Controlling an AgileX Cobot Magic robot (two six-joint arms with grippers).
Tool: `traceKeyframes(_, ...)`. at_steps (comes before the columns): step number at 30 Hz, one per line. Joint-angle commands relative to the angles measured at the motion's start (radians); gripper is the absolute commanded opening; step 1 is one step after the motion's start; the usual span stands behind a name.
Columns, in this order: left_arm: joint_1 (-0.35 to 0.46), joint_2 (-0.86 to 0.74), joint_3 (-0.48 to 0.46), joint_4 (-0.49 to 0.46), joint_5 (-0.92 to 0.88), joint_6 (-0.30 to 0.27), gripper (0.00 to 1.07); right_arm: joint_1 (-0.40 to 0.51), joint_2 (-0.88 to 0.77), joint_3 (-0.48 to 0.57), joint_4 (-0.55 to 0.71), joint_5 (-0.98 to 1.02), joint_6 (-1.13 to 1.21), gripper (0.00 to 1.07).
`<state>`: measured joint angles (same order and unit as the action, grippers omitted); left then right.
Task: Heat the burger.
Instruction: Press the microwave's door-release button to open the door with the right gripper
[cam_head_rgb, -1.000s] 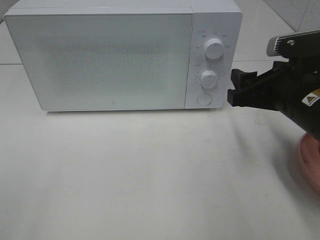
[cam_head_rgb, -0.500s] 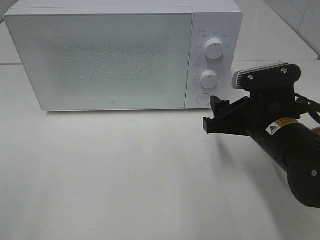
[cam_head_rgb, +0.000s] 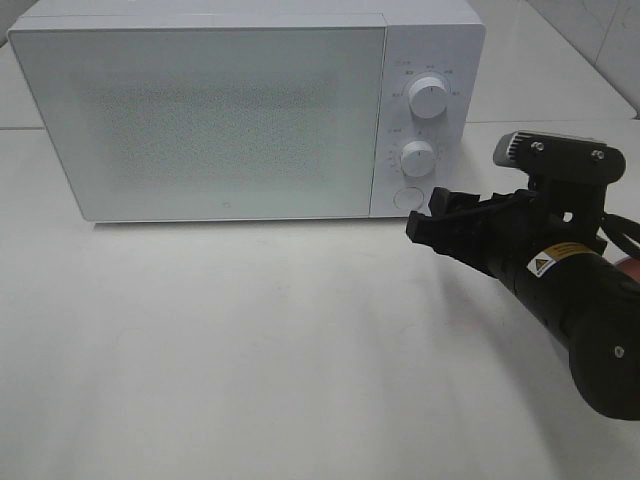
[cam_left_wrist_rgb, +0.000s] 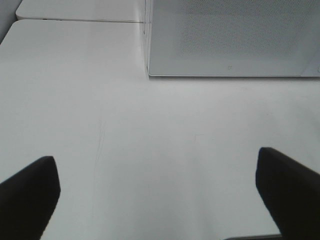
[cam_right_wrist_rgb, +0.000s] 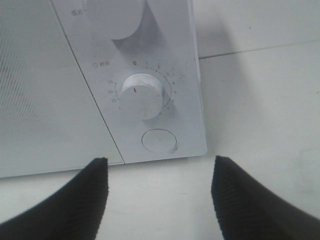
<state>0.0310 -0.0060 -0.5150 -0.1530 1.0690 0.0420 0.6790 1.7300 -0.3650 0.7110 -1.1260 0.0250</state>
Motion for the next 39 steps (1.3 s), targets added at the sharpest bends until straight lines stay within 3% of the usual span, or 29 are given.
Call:
traceKeyframes(1,0.0,-0.015,0.001,-0.006,0.002,0.001,1.0,0.003,-0.005,-0.001,-0.001,-0.008,0.153,0.53)
traceKeyframes(8,0.0,-0.015,0.001,-0.006,0.002,0.001,1.0,0.003,-0.005,-0.001,-0.001,-0.002,0.636,0.3)
traceKeyframes(16,0.0,-0.015,0.001,-0.006,0.002,0.001,1.0,0.003,-0.005,-0.001,-0.001,-0.001,0.934,0.15)
traceKeyframes(20,0.0,-0.015,0.001,-0.006,0.002,0.001,1.0,0.003,-0.005,-0.001,-0.001,0.016,1.128,0.0)
traceKeyframes(28,0.0,-0.015,0.001,-0.006,0.002,0.001,1.0,0.002,-0.001,-0.001,0.001,0.091,1.338,0.0)
traceKeyframes(39,0.0,-0.015,0.001,-0.006,0.002,0.001,1.0,-0.003,0.037,-0.024,0.039,0.129,1.328,0.0)
